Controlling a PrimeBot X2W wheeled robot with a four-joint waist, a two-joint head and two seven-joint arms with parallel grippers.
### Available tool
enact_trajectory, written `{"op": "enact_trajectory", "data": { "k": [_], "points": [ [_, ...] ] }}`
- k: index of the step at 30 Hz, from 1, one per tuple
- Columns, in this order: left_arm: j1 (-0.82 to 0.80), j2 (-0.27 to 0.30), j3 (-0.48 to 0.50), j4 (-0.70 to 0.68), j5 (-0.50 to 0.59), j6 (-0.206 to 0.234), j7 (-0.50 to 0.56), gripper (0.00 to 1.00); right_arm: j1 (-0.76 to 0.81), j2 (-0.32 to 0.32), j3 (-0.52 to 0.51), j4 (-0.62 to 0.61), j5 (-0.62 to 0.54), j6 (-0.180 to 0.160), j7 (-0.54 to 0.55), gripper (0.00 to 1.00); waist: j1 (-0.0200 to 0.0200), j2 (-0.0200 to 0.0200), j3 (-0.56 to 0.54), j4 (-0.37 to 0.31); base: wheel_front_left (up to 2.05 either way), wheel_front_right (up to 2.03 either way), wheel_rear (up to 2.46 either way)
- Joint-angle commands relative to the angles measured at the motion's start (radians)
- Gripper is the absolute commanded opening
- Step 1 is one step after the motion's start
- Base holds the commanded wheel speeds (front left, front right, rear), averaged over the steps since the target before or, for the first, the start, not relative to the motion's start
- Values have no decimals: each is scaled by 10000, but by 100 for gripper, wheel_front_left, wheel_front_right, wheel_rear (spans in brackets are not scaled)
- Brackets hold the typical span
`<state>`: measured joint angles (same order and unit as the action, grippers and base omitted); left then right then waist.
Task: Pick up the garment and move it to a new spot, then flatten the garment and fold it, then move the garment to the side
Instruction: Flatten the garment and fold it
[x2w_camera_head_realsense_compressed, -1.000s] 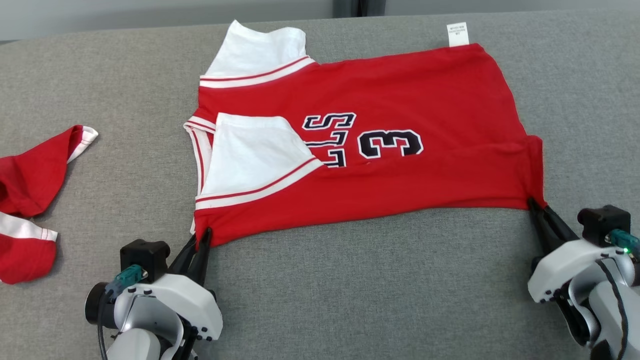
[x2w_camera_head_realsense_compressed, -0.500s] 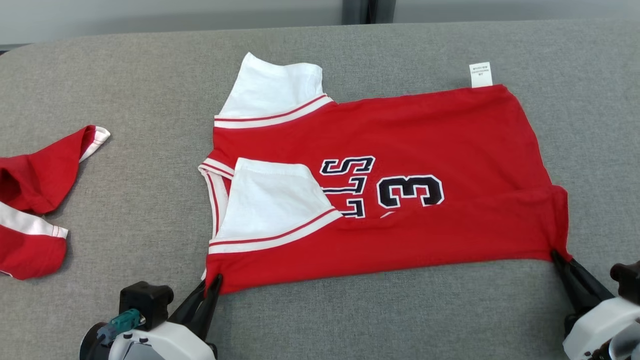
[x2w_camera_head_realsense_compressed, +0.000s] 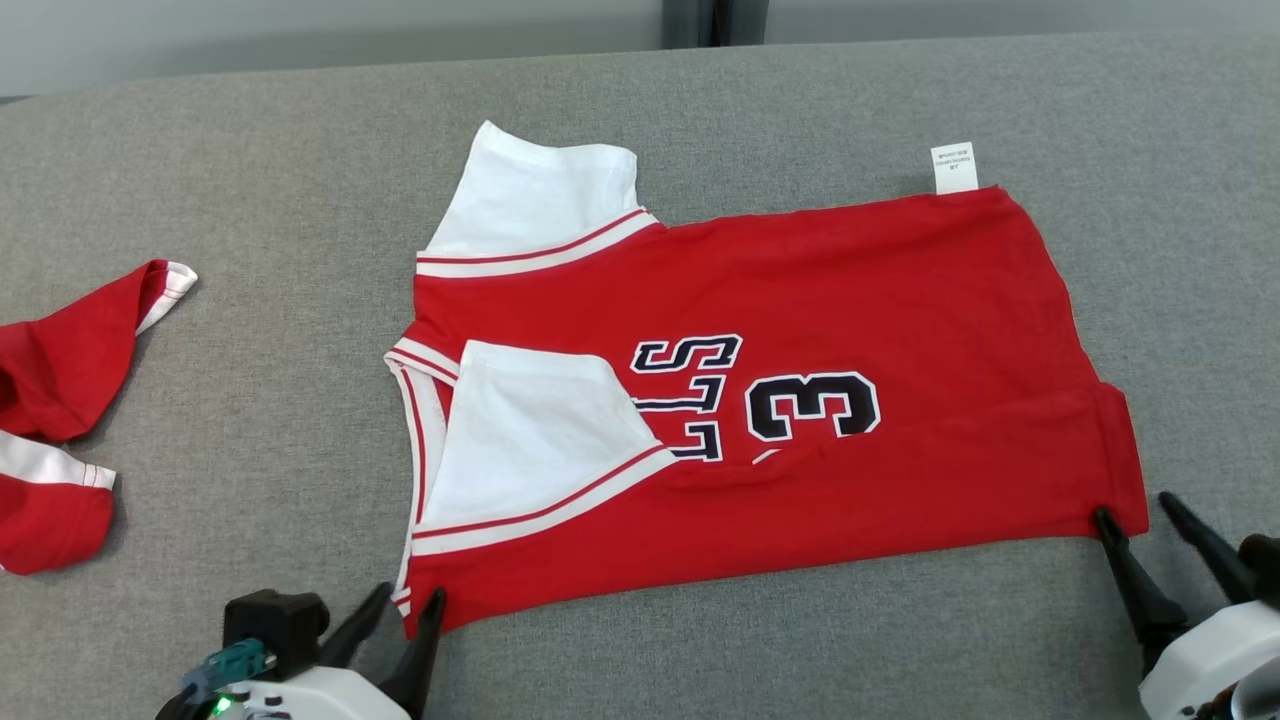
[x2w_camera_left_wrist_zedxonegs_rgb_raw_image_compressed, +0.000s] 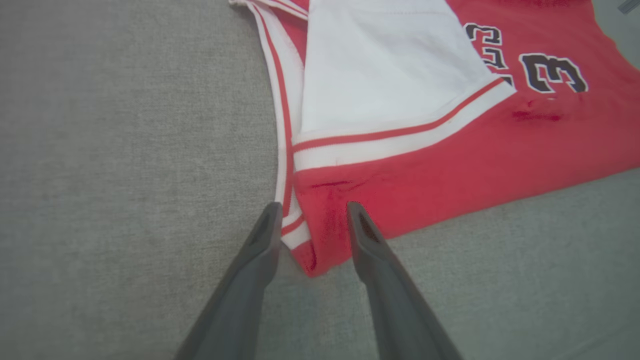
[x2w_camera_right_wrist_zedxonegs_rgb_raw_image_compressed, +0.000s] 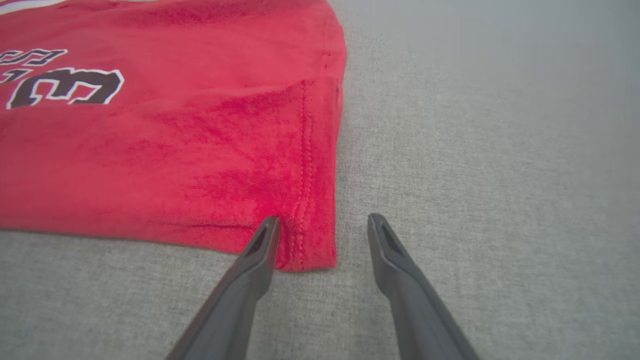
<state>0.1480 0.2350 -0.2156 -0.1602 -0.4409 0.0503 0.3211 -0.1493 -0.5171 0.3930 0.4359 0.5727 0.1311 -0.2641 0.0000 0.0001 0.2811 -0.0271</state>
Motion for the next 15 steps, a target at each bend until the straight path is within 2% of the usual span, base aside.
{"op": "enact_trajectory", "data": {
  "k": [1, 5, 6, 10, 15],
  "points": [
    [95, 66, 167, -113, 15, 150, -64, 100, 26, 3, -294, -18, -137, -3, 1, 100, 0, -1, -43, -3, 0, 0, 0],
    [-166, 153, 765, -737, 261, 542, -829, 100, 23, 233, -1692, -388, -860, -3, 0, 100, 0, -1, -135, 0, 0, 0, 0],
    [-166, 153, 765, -737, 261, 542, -829, 100, 23, 233, -1692, -388, -860, -3, 0, 100, 0, -1, -135, 0, 0, 0, 0],
    [-783, -170, 1326, -1066, 399, 846, -2128, 100, -15, 869, -2750, -1203, -1843, -1, 0, 100, 0, -1, -298, -39, 0, 0, 0],
    [-1664, -719, 1118, -744, 549, 877, -3151, 100, -336, 1744, -2638, -1978, -2580, -1, 0, 100, 0, -1, -464, -183, 0, 0, 0]
  ]
}}
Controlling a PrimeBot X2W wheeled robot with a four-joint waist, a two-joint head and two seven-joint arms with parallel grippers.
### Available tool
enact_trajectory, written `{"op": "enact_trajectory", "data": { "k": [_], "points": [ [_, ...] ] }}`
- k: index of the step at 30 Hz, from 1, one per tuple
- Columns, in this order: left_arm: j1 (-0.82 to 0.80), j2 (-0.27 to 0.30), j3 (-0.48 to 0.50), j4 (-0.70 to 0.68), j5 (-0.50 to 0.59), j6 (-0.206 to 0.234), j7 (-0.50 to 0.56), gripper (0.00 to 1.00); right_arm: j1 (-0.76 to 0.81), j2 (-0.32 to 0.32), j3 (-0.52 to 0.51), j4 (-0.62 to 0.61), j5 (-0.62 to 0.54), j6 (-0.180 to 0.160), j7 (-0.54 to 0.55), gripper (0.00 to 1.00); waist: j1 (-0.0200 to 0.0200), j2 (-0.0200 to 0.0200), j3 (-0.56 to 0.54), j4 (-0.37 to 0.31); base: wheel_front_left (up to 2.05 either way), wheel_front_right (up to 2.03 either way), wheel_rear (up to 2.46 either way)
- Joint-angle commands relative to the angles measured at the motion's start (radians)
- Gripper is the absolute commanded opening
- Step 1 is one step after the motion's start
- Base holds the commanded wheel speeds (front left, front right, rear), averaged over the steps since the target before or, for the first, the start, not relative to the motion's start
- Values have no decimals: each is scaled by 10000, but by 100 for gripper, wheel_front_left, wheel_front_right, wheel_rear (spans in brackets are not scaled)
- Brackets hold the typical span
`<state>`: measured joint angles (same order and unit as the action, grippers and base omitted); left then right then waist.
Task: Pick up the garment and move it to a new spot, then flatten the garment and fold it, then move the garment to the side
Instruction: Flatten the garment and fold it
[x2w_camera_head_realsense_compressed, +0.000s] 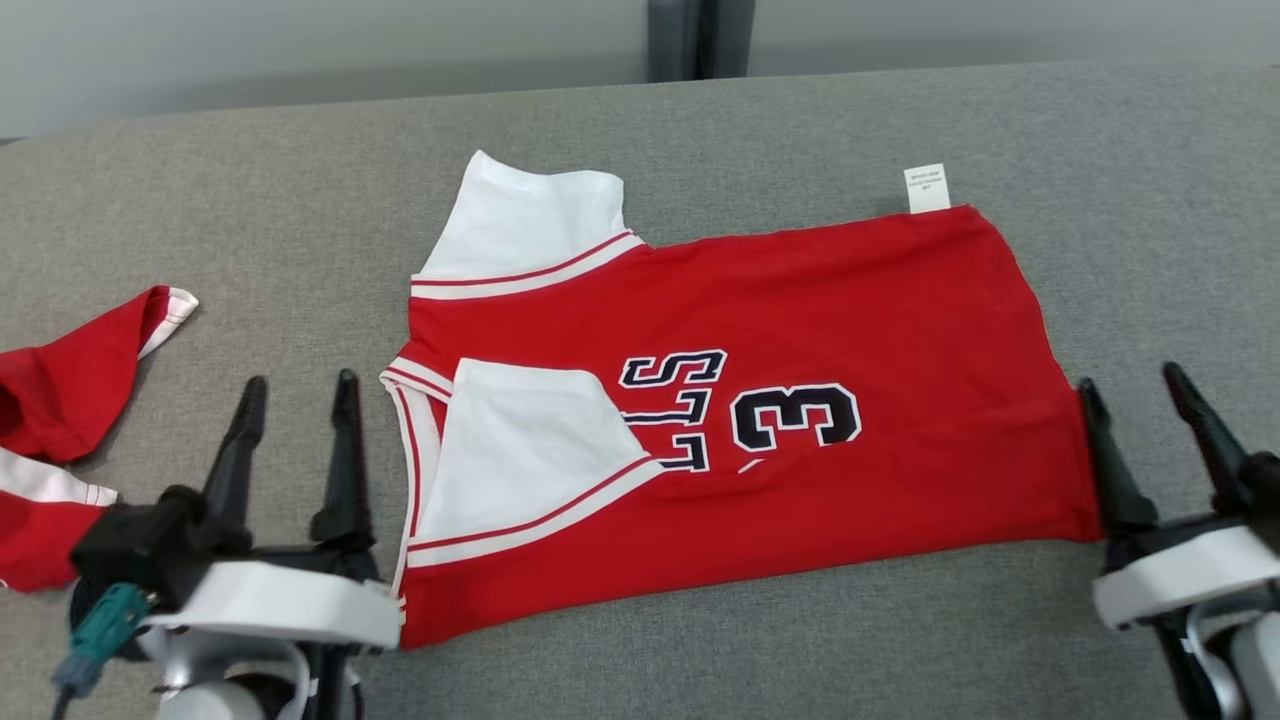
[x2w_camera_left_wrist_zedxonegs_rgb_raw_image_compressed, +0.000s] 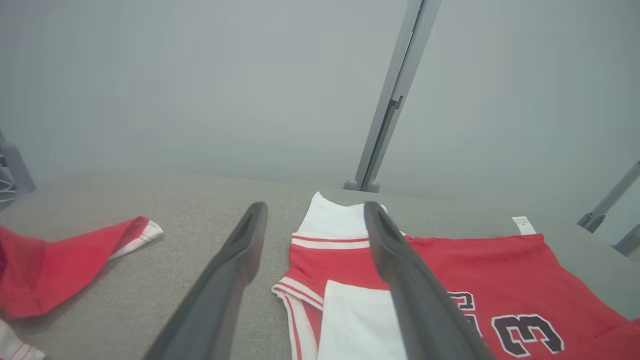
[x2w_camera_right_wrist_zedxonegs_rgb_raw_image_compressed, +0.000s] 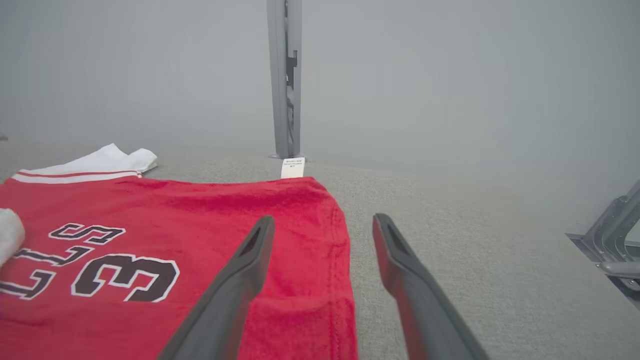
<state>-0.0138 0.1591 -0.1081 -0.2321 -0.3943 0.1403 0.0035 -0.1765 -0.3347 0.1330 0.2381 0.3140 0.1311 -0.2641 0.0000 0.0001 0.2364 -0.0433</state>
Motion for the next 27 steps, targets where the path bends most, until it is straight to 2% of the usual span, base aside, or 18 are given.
{"op": "enact_trajectory", "data": {
  "k": [1, 8, 16, 19, 27],
  "points": [
    [-245, -62, -67, 142, 139, -64, -128, 100, -149, 84, 23, -112, -28, -3, 1, 100, 0, -1, -29, -48, 0, 0, 0],
    [-1960, -484, -643, 2100, 111, -439, -745, 100, -541, 796, 784, -384, -71, -1, 0, 100, 0, -1, 98, -218, 0, 0, 0],
    [-4909, -516, -1187, 4108, 569, -701, -115, 100, -1063, 674, 1189, -659, 88, -1, 0, 100, 0, -1, 1310, -448, 0, 0, 0],
    [-6196, -506, -1317, 5102, 813, -712, 91, 100, -1335, 637, 1342, -896, 27, -1, 0, 100, 0, -1, 1882, -573, 0, 0, 0],
    [-8991, -411, -1462, 8199, 1327, -368, 841, 100, -1857, 483, 1676, -1341, -197, -1, 0, 100, 0, -1, 3014, -934, 0, 0, 0]
  ]
}}
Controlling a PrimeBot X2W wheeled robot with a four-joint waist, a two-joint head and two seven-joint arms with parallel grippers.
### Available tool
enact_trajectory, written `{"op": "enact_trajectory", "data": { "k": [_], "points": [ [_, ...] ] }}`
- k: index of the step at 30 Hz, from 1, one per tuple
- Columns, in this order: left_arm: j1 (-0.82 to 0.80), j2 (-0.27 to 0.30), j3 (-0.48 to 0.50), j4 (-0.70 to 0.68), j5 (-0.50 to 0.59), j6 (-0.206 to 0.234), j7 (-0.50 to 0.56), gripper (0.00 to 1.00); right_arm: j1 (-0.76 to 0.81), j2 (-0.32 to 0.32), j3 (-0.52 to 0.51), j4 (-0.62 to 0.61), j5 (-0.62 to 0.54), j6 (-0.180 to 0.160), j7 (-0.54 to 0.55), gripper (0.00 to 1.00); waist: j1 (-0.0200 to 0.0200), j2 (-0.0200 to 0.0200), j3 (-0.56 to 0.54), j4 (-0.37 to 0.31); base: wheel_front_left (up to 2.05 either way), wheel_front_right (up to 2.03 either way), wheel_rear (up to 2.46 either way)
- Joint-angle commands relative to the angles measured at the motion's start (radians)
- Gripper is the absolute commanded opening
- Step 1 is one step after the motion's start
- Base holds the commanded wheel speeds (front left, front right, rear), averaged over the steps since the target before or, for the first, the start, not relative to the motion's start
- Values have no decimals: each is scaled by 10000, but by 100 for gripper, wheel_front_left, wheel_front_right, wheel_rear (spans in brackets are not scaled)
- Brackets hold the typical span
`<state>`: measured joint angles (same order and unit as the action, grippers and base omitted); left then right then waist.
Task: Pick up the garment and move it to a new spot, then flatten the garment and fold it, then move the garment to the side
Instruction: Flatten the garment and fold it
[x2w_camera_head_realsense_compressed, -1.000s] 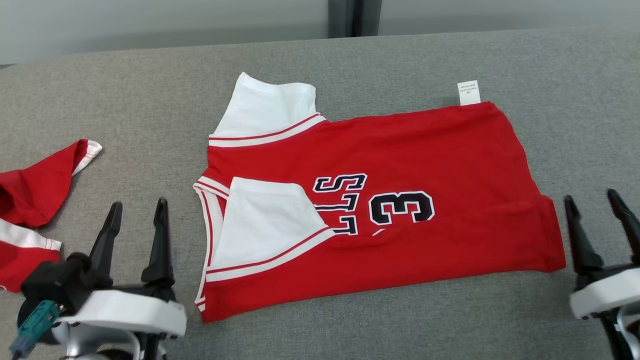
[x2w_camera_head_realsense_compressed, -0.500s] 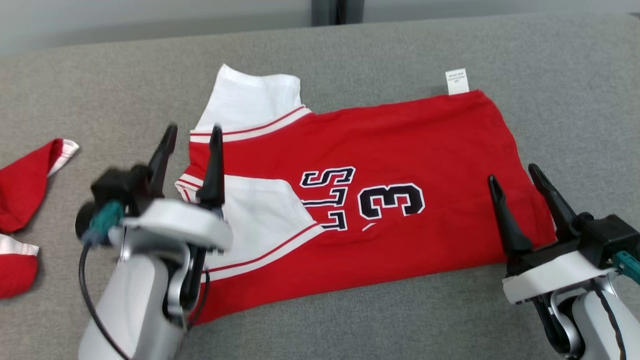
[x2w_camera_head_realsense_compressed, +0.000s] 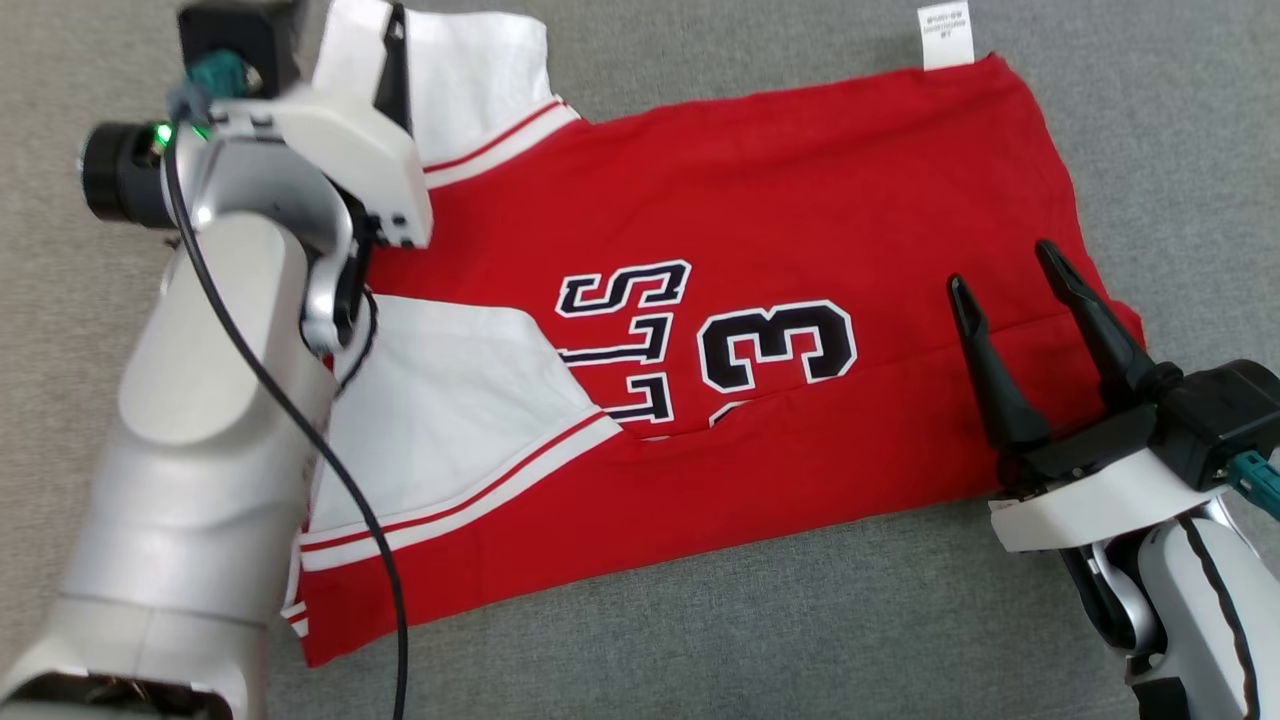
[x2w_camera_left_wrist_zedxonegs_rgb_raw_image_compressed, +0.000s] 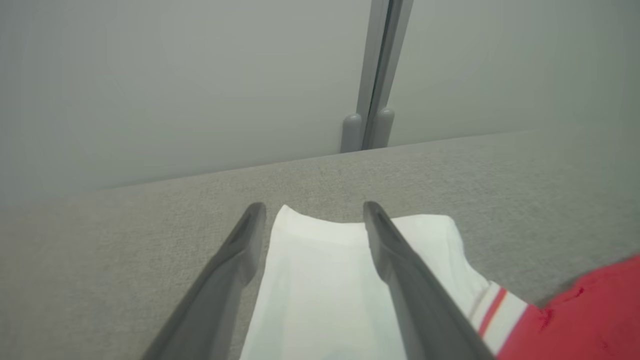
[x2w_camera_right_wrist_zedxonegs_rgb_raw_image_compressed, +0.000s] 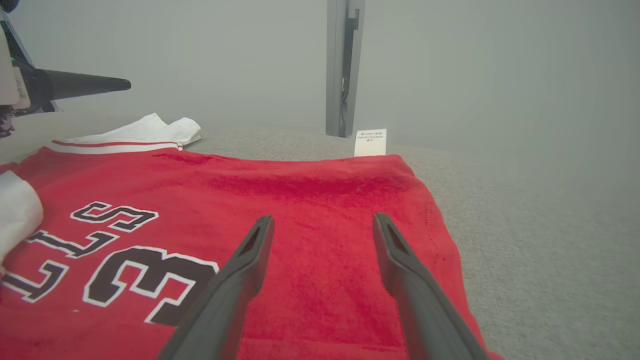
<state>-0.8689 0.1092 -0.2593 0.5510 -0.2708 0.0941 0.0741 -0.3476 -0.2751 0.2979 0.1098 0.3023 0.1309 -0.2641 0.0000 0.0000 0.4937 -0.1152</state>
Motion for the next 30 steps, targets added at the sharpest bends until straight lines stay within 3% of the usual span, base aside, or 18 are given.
{"op": "enact_trajectory", "data": {
  "k": [1, 8, 21, 22, 24, 30],
  "points": [
    [-714, 89, 44, 743, 100, 108, 252, 100, -194, -127, 74, -83, -117, 1, 0, 100, 0, 0, 551, -257, 0, 0, 0],
    [-2185, 284, 5, 2699, 254, 293, 574, 100, -372, -119, 248, -116, -153, 1, 0, 100, 0, 0, 930, -493, 0, 0, 0],
    [-3749, 394, -293, 5372, 306, -8, 944, 100, -403, -75, 448, 151, -233, 1, 0, 100, 0, 0, 966, -800, 0, 0, 0],
    [-3796, 362, -318, 5532, 261, -95, 1021, 75, -398, -74, 451, 157, -233, 1, 0, 100, 0, 0, 953, -811, 0, 0, 0],
    [-3880, 283, -394, 5784, 240, -295, 1146, 3, -404, -74, 462, 173, -228, 1, 0, 100, 0, 0, 933, -829, 0, 0, 0],
    [-4194, 166, -408, 5916, 67, -636, 517, 0, -455, -103, 266, 186, -144, 1, 0, 100, 0, 0, 841, -703, 0, 0, 0]
  ]
}}
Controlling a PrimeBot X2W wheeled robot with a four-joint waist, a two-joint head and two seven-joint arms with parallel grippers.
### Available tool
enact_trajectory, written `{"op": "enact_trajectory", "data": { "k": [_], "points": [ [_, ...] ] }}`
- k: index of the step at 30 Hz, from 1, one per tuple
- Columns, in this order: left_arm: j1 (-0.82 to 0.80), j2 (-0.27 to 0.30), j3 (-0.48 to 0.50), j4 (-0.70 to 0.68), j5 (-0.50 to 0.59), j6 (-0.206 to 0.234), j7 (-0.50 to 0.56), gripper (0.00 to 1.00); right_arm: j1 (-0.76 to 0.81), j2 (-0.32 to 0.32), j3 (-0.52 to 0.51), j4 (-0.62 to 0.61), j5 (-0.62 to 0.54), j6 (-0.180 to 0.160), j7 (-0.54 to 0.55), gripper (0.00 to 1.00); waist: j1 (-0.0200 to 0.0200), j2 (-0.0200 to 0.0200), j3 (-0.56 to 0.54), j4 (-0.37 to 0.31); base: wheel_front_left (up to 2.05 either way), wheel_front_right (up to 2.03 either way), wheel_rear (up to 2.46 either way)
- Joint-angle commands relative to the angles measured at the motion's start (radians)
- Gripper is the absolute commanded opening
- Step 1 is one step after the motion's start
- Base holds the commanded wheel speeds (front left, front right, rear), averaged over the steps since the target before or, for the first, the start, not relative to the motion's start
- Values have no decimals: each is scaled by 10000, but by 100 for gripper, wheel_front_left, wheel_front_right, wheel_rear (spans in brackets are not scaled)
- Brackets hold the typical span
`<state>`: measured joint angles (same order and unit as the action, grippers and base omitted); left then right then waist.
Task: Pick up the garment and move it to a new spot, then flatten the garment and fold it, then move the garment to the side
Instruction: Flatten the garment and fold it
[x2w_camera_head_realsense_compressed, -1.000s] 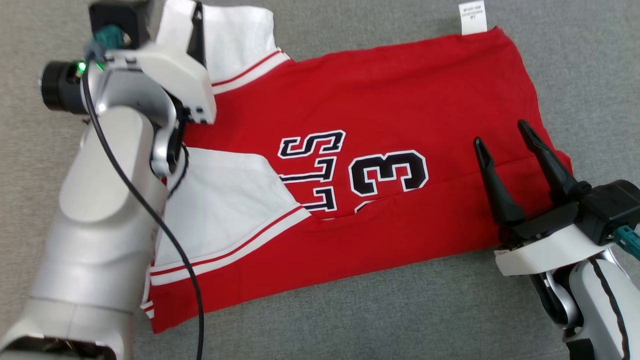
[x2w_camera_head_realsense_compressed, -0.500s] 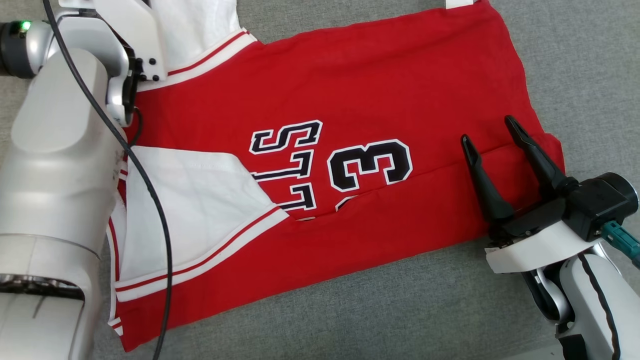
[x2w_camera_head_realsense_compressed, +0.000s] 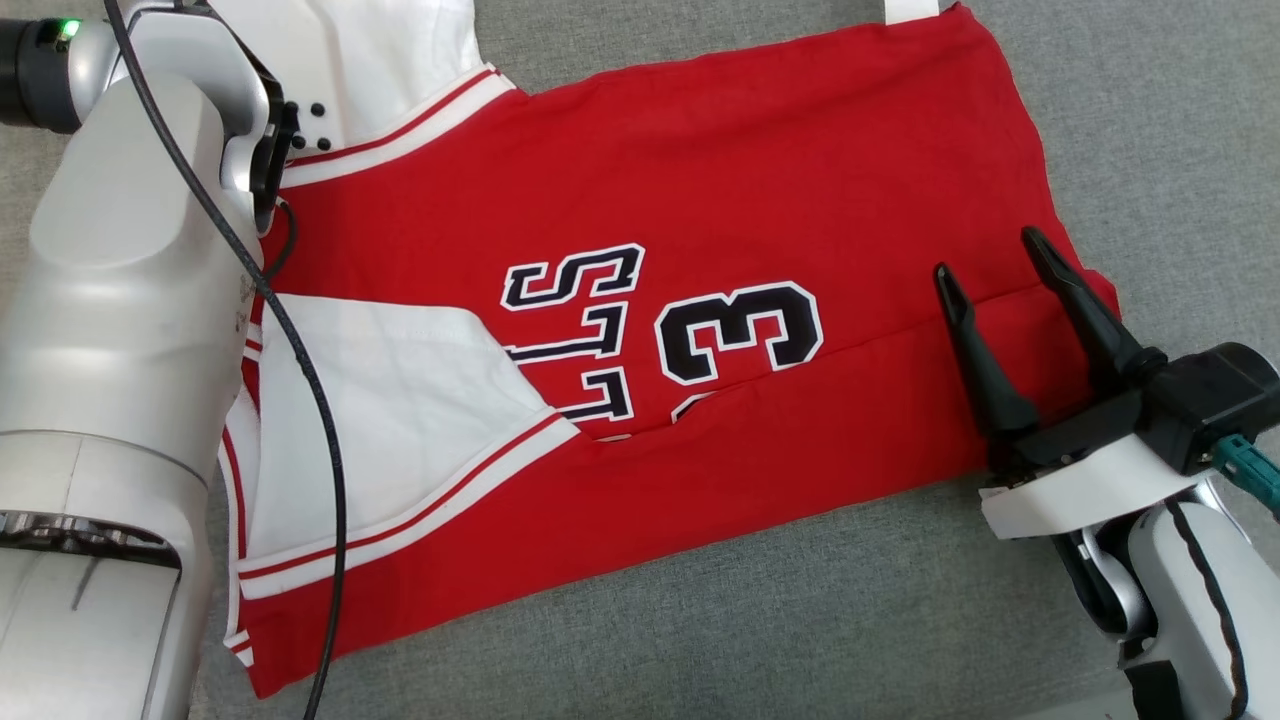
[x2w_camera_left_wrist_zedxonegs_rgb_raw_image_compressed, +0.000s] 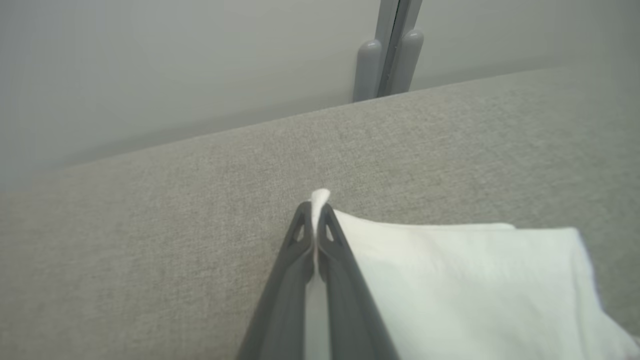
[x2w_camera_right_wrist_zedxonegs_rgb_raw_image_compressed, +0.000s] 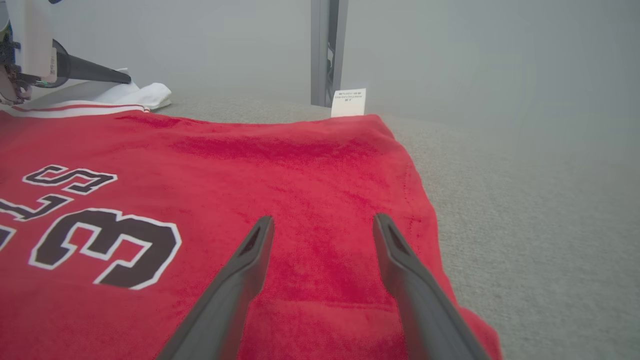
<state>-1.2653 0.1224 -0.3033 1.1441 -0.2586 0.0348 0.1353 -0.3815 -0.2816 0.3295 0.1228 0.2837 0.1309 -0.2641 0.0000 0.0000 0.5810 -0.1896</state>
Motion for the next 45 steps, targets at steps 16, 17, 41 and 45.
{"op": "enact_trajectory", "data": {
  "k": [16, 17, 41, 45],
  "points": [
    [-35, 63, 49, -1437, -770, -1307, -1185, 0, -4896, -2069, 2373, 2903, 5341, 2, 2847, 100, 0, 0, 10, 527, 0, 0, 0],
    [14, 81, -7, -1596, -741, -1334, -1139, 0, -5222, -2200, 2542, 3118, 5551, 1, 3043, 100, 0, 0, 36, 584, 0, 0, 0],
    [1679, 603, -89, -5409, -1053, -1017, -932, 0, -8341, -3101, 5749, 5420, 7041, -1, 3196, 0, 0, 0, -203, 1287, 0, 0, 0],
    [1956, 755, 0, -5873, -1129, -1094, -1587, 0, -8347, -2863, 5970, 6171, 6697, 1, 1666, 0, 0, 0, -347, 1303, 0, 0, 0]
  ]
}}
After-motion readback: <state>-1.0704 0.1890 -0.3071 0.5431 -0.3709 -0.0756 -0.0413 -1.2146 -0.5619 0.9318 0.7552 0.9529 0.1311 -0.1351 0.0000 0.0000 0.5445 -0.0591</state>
